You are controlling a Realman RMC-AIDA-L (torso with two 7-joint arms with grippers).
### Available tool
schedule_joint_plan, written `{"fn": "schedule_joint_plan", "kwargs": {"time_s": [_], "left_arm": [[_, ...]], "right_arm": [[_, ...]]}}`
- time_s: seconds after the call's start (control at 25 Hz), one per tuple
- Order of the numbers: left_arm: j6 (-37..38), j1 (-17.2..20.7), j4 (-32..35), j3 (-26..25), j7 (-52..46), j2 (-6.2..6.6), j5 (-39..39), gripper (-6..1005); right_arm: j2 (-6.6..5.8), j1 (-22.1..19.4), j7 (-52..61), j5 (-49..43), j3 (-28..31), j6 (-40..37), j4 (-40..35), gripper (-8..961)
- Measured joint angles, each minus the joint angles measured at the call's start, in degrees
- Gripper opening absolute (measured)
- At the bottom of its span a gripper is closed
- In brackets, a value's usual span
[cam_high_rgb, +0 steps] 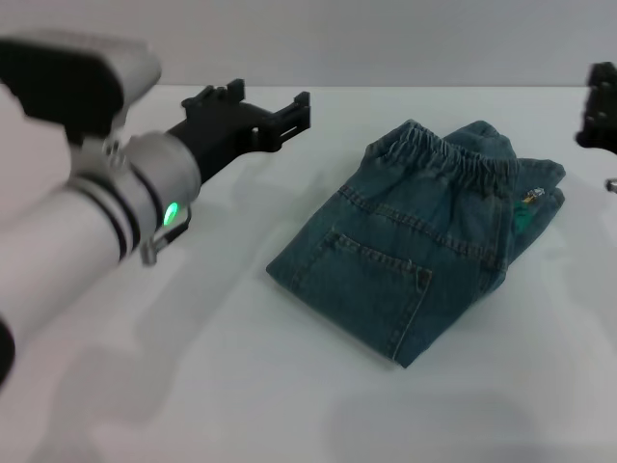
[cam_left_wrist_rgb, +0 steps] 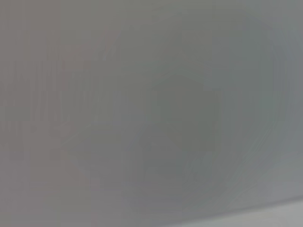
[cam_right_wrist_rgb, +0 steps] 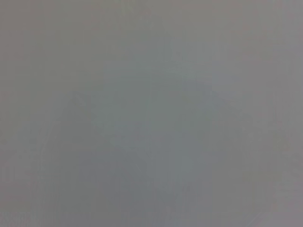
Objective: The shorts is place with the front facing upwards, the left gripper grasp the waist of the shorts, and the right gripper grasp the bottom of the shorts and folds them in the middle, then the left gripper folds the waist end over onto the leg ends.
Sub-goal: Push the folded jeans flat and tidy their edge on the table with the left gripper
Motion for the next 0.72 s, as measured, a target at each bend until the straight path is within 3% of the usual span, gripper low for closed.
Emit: {"fn": "schedule_joint_plan", "kwargs": {"time_s": [0.12,0.2,0.24,0.28,0.4,0.48,0.52,0.72], "left_arm": [[11.30,4.02,1.61,4.64,2.38,0.06,0.39,843],[11.30,4.02,1.61,4.64,2.38,0.06,0.39,843],[18.76,6.59,3.86,8.29,1.92,0.10,0.36,843],[19.90,7.30,4.43,9.50,0.91,0.13,0.23,843],[19.90,7.30,4.43,9.50,0.91,0.13,0.23,842],[20.26,8.82,5.03,12.19,-1.01,0.23,0.06,842],[19.56,10.83,5.60,17.85,-2.80,0.34,0.02,842],[18.14,9.60,7.32,23.35,-6.09,0.37,0.03,842]], "right_arm": [[0.02,-1.86,0.16,0.82,-2.44,-8.87,-3.77,0],[-0.07,-2.71,0.17,0.77,-4.59,-15.53,-7.23,0],[-0.10,-3.01,0.17,0.77,-5.21,-17.72,-8.39,0],[-0.10,-3.55,0.17,0.78,-5.94,-20.31,-9.58,0],[-0.04,-5.17,0.18,0.88,-6.90,-25.50,-10.86,0],[-0.05,-5.50,0.19,0.93,-6.65,-26.39,-10.97,0],[-0.07,-5.37,0.19,0.95,-6.37,-26.38,-11.04,0],[-0.21,-4.37,-0.06,0.98,-6.12,-25.75,-11.37,0]]}}
